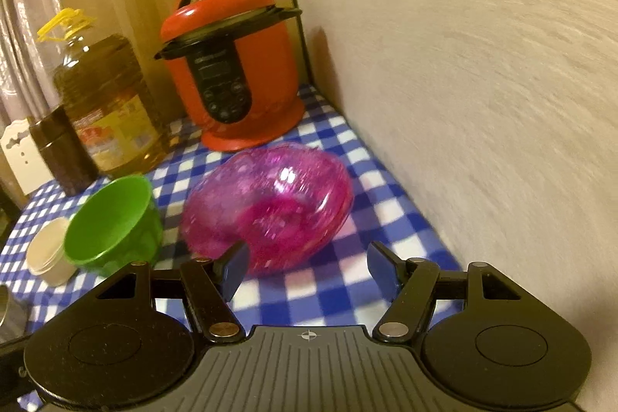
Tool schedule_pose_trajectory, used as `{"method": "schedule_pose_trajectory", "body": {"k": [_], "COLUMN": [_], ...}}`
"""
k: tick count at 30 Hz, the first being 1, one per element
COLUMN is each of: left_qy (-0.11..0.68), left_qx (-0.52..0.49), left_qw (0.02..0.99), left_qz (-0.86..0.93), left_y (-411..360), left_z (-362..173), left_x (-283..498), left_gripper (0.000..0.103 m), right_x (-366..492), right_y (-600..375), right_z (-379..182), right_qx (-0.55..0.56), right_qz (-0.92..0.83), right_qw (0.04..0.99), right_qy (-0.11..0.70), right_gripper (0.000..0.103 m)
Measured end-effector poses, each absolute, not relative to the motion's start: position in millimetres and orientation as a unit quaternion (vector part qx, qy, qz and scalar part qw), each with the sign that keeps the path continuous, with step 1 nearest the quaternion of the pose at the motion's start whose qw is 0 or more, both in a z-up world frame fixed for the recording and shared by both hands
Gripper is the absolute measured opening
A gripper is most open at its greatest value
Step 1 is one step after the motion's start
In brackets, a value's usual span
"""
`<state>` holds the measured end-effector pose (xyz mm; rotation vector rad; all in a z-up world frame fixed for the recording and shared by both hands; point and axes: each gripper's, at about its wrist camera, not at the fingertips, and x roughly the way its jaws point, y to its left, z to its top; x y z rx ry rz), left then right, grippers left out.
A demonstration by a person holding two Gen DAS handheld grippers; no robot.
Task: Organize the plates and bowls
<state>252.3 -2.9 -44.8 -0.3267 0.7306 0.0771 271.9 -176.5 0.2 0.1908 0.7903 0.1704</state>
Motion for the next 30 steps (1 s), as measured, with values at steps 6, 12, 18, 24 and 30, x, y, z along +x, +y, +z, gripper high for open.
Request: {"method": "schedule_pose_trajectory", "body": {"k": [6,12,18,24,30], "left_qy": [0.363,0.368,0.374,0.376,0.374], "left_qx": [-0.158,-0.151,-0.149,-0.143,-0.139], "left_qw": [0.917,0.916,0.913,0.912,0.912], "left_qz": [0.049,0.059,0.067,0.079,0.100], "left_y": [12.5,25.9,41.4,60.8,83.5], "left_z": [-41.6,-39.2,-39.3,-33.4,-22.1], "left_x": [225.3,199.5,179.2,165.9,157.6], "left_gripper": [0.037,0.038,0.038,0.039,0.041], "right_x": [242.7,220.6,204.1,194.2,191.4], "right_y": [-166.8,-152.4,-136.7,-114.6,-87.3], "right_z": [-2.7,-0.4,2.4,7.0,15.3], "right_qx": [0.099,0.083,0.077,0.062,0.062], "right_qz": [0.088,0.094,0.108,0.126,0.157], "right_qw": [0.901,0.899,0.897,0.897,0.895], "right_qy": [0.412,0.419,0.422,0.419,0.412], "right_gripper": [0.067,0.067,0.067,0.067,0.067]}}
